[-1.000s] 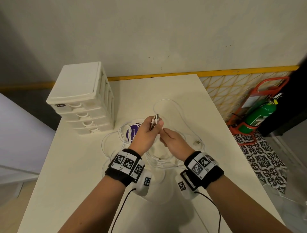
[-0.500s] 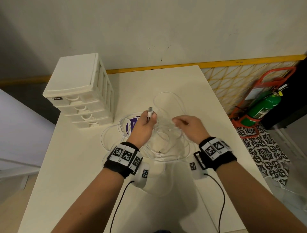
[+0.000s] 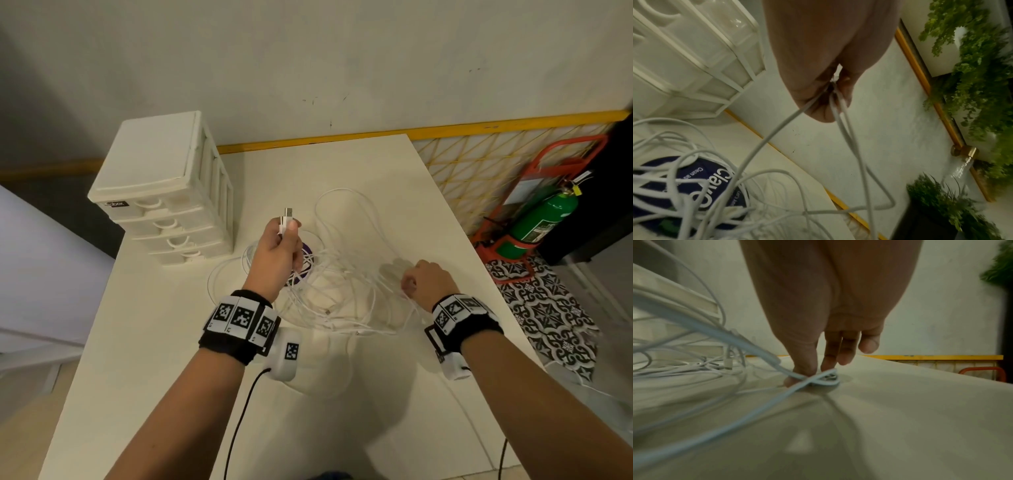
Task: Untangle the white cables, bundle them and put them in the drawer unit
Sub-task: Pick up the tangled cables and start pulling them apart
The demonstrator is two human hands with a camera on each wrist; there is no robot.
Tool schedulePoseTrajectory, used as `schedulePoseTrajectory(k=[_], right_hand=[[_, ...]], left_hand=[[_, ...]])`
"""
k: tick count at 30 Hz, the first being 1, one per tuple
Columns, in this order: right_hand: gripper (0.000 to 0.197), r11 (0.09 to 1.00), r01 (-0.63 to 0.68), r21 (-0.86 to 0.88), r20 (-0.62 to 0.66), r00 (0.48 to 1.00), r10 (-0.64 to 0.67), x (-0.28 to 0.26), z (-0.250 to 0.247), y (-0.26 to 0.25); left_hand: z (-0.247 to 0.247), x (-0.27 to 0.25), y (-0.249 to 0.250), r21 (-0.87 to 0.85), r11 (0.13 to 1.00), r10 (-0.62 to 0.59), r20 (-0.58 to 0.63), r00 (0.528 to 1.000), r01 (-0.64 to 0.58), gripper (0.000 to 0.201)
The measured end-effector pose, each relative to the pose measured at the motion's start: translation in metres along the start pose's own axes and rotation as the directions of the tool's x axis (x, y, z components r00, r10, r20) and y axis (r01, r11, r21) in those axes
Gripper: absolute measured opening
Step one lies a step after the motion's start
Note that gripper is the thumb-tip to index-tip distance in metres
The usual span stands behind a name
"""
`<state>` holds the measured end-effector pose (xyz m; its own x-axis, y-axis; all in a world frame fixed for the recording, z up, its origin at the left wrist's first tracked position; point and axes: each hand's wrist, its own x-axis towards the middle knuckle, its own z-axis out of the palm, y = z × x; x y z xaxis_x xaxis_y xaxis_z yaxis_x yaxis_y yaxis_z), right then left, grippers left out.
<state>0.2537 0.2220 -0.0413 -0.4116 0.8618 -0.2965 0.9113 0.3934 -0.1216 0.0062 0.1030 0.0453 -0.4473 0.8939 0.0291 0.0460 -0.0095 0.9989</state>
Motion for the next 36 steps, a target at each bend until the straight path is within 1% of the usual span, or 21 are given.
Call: schedulePoseTrajectory(k=[3, 5, 7, 9, 12, 14, 16, 17, 19, 21, 23, 25, 27, 28, 29, 31, 32, 33, 34, 35, 36], right_hand=[[0.007, 0.998, -0.002, 0.068, -0.05, 0.999, 0.006, 0.0, -0.001, 0.003], [0.017, 0.997, 0.027, 0.068, -0.033, 0.999, -0.025, 0.001, -0.001, 0.003], [0.028, 0.998, 0.062, -0.009, 0.011, 0.998, -0.062, 0.002, 0.0, 0.002], [0.024, 0.994, 0.068, -0.082, 0.013, 0.998, -0.067, 0.002, 0.0, -0.001], [0.013, 0.992, 0.048, -0.118, -0.001, 0.999, -0.049, 0.0, 0.0, -0.002], [0.01, 0.996, 0.058, -0.068, -0.044, 0.997, -0.061, -0.001, 0.002, -0.001], [0.006, 0.991, 0.07, 0.117, -0.12, 0.991, -0.056, -0.003, 0.001, 0.0], [0.005, 0.968, 0.069, 0.241, -0.141, 0.989, -0.035, -0.004, -0.003, -0.001], [0.006, 0.872, 0.087, 0.481, -0.176, 0.984, -0.001, -0.007, -0.017, -0.007], [0.007, 0.777, 0.147, 0.612, -0.262, 0.965, 0.023, -0.01, -0.034, -0.015], [0.01, 0.706, 0.224, 0.672, -0.35, 0.936, 0.036, -0.013, -0.051, -0.025], [0.012, 0.631, 0.289, 0.72, -0.392, 0.92, 0.027, -0.016, -0.066, -0.039], [0.016, 0.58, 0.351, 0.736, -0.434, 0.901, 0.006, -0.019, -0.08, -0.055], [0.018, 0.546, 0.386, 0.744, -0.455, 0.891, -0.01, -0.02, -0.086, -0.064], [0.02, 0.49, 0.419, 0.764, -0.467, 0.884, -0.026, -0.022, -0.091, -0.074], [0.019, 0.352, 0.457, 0.817, -0.466, 0.882, -0.062, -0.027, -0.097, -0.094], [0.017, 0.318, 0.464, 0.827, -0.461, 0.883, -0.089, -0.03, -0.097, -0.104], [0.015, 0.323, 0.467, 0.823, -0.455, 0.883, -0.116, -0.031, -0.094, -0.113], [0.013, 0.35, 0.465, 0.813, -0.445, 0.884, -0.14, -0.031, -0.09, -0.121], [0.011, 0.369, 0.461, 0.807, -0.435, 0.887, -0.156, -0.031, -0.085, -0.127], [0.01, 0.369, 0.451, 0.812, -0.423, 0.892, -0.158, -0.03, -0.081, -0.132]], left_hand=[[-0.009, 0.002, 0.0, 0.008, 1.0, 0.02, -0.07, 0.997, -0.02, 0.017], [-0.013, 0.003, 0.001, -0.011, 1.0, 0.025, -0.089, 0.996, -0.026, 0.018], [-0.015, 0.003, 0.002, -0.028, 0.999, 0.019, -0.087, 0.996, -0.022, 0.019], [-0.016, 0.003, 0.003, -0.032, 0.999, 0.015, -0.083, 0.996, -0.018, 0.023], [-0.017, 0.0, 0.005, -0.046, 0.999, -0.013, -0.074, 0.997, 0.01, 0.027], [-0.017, -0.002, 0.004, -0.054, 0.998, -0.035, -0.066, 0.997, 0.031, 0.028], [-0.016, -0.003, 0.001, -0.031, 0.999, -0.038, -0.059, 0.998, 0.036, 0.027], [-0.016, -0.003, -0.001, -0.025, 0.999, -0.038, -0.052, 0.998, 0.037, 0.027], [-0.014, -0.004, -0.002, -0.049, 0.998, -0.048, -0.024, 0.999, 0.047, 0.026], [-0.011, -0.005, -0.001, -0.052, 0.996, -0.068, 0.001, 0.998, 0.068, 0.024], [-0.007, -0.006, 0.001, -0.031, 0.996, -0.08, 0.015, 0.997, 0.081, 0.023], [-0.004, -0.007, 0.001, -0.012, 0.997, -0.075, 0.032, 0.997, 0.075, 0.021], [-0.002, -0.007, 0.0, -0.02, 0.996, -0.083, 0.041, 0.996, 0.084, 0.021], [0.0, -0.007, 0.0, -0.04, 0.995, -0.094, 0.044, 0.995, 0.096, 0.021], [0.002, -0.007, 0.001, -0.073, 0.991, -0.107, 0.046, 0.993, 0.11, 0.021], [0.006, -0.007, 0.003, -0.164, 0.976, -0.137, 0.052, 0.989, 0.144, 0.024], [0.007, -0.008, 0.004, -0.206, 0.966, -0.149, 0.056, 0.987, 0.157, 0.025], [0.008, -0.008, 0.005, -0.231, 0.959, -0.153, 0.062, 0.986, 0.163, 0.027], [0.009, -0.009, 0.007, -0.237, 0.958, -0.15, 0.075, 0.986, 0.163, 0.029], [0.009, -0.01, 0.007, -0.227, 0.961, -0.137, 0.089, 0.986, 0.154, 0.031], [0.01, -0.011, 0.008, -0.214, 0.967, -0.12, 0.101, 0.988, 0.14, 0.031]])
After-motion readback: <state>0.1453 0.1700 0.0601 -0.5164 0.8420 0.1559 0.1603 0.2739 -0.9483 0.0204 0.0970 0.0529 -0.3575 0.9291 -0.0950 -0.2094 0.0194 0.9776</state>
